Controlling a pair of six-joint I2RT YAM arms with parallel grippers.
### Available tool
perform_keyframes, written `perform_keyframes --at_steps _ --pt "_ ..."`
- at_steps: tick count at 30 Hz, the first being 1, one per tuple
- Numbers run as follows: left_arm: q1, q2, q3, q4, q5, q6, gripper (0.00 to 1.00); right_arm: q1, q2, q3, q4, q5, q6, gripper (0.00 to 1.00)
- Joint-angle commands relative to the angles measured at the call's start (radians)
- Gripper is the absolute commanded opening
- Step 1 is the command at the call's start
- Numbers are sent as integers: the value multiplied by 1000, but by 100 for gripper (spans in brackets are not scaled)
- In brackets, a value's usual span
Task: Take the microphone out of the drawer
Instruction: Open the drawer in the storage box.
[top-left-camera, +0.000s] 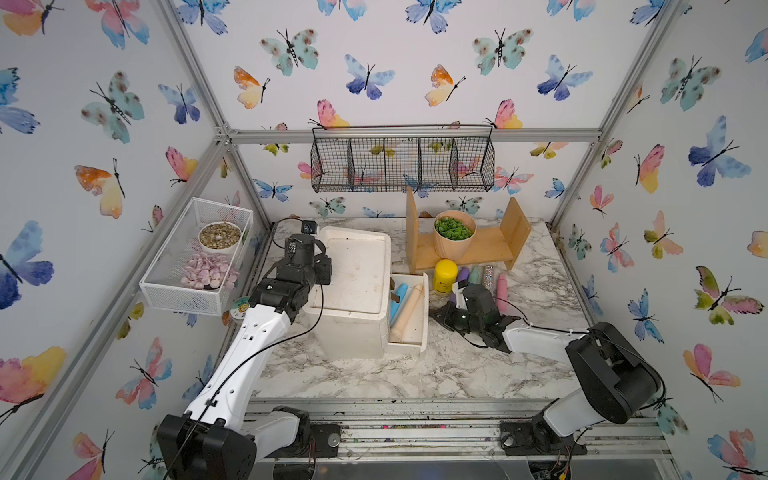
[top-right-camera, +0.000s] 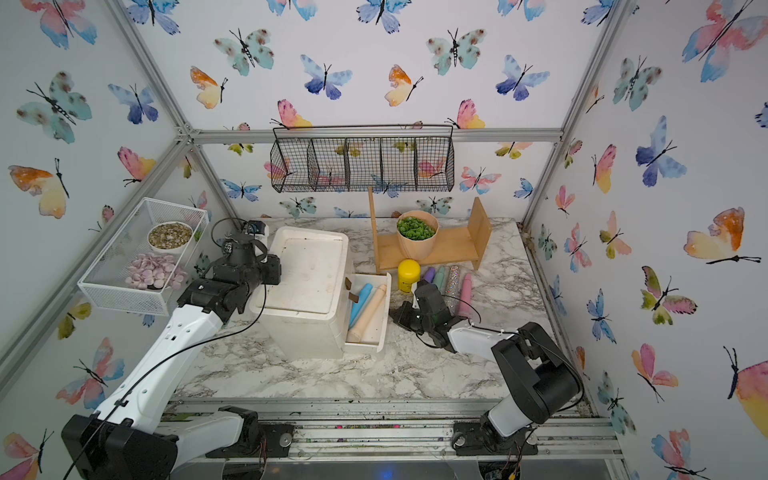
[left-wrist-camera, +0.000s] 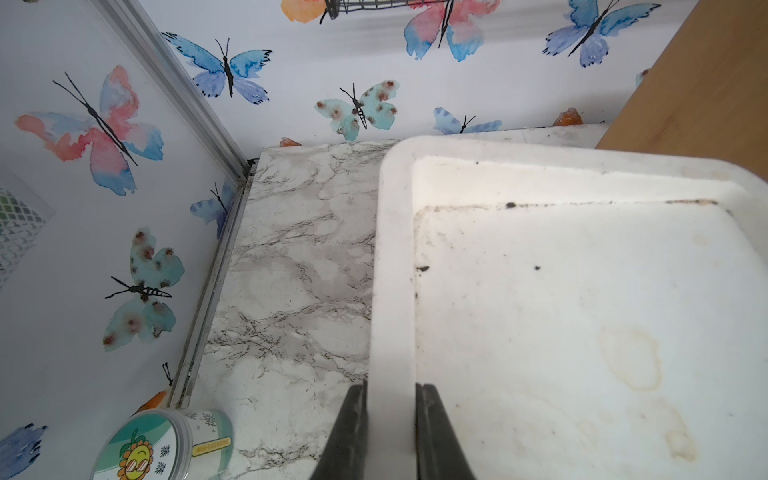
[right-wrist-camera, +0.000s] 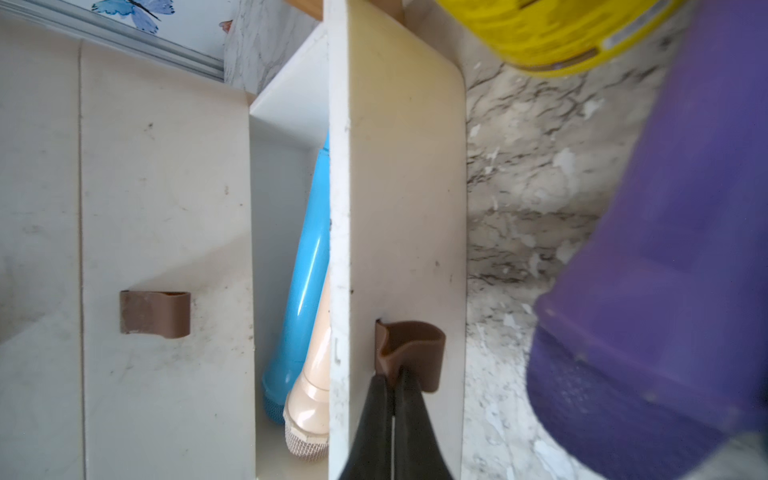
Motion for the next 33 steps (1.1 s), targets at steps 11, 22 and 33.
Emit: perform_keyframes --at_steps 11,22,33 --pt "29 47 -8 -3 -139 -9 0 -45 -35 57 -150 40 -65 13" --pt "29 71 11 -18 -45 -46 0 -43 -113 225 -381 133 -110 46" --pt "28 93 16 -21 47 -79 0 33 6 628 -781 167 -116 49"
